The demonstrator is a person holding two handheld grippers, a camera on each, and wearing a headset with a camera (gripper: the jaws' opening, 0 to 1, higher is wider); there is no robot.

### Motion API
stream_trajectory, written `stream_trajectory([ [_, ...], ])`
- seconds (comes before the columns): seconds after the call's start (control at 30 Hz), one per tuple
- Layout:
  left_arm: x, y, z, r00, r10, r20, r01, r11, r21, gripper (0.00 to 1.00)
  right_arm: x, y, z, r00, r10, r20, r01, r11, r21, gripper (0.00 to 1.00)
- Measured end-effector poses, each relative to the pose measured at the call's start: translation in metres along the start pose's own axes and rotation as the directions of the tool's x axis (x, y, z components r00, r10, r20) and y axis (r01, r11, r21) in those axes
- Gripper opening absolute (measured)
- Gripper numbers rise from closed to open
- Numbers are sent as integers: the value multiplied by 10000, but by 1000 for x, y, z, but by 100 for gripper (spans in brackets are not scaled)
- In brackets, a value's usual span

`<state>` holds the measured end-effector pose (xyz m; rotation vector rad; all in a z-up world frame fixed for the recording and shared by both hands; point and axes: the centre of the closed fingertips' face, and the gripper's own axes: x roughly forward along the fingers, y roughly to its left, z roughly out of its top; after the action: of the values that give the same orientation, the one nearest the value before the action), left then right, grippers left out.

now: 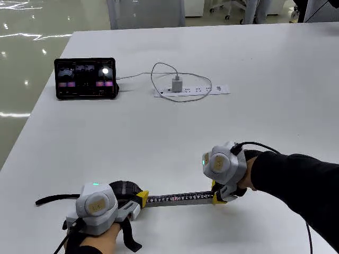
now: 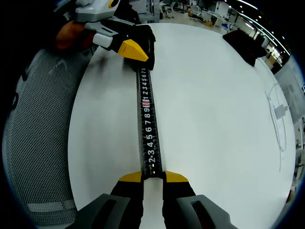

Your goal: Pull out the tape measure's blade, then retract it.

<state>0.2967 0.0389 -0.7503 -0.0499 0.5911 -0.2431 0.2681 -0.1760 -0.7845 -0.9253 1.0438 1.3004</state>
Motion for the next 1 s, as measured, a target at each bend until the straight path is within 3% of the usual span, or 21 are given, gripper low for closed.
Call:
stream_trajectory([
  [1.0,0,0,0,10000,-73,-33,72,9999,-110,61,4,0,13,9997,-29,256,29,10000,20,11],
])
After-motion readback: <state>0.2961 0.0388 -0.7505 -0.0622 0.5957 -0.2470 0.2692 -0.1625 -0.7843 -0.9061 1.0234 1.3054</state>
